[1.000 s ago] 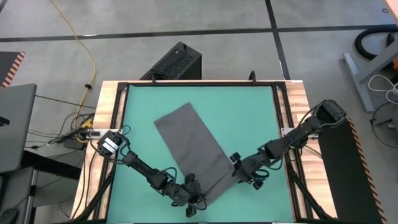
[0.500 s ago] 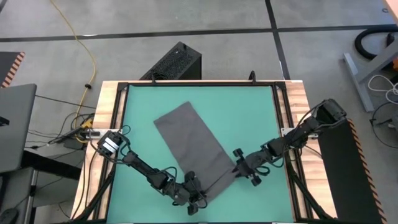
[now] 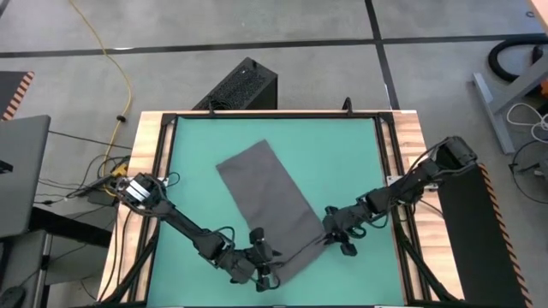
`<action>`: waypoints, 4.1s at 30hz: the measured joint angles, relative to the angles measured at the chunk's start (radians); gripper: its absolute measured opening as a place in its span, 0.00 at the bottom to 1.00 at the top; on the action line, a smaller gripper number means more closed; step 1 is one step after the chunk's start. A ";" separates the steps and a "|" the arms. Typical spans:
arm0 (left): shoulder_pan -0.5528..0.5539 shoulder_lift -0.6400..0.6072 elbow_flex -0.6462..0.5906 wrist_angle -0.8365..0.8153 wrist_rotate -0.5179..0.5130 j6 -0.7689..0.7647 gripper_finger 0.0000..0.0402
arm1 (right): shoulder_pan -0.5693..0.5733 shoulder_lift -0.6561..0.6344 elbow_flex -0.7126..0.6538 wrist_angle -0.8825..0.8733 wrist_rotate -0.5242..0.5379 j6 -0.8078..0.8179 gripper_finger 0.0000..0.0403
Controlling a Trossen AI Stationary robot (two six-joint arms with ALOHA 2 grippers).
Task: Roll towel
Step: Roll the black towel
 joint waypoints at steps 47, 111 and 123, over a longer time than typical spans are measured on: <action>0.024 0.134 0.320 -0.449 -0.016 0.208 0.58 | -0.349 0.001 0.054 -0.206 -0.245 0.253 0.12; 0.060 0.135 -0.113 0.314 0.158 -0.262 0.03 | 0.077 -0.296 0.052 -0.251 0.200 -0.423 0.50; 0.062 0.136 -0.113 0.317 0.170 -0.271 0.04 | 0.030 -0.192 0.052 -0.239 0.257 -0.433 0.50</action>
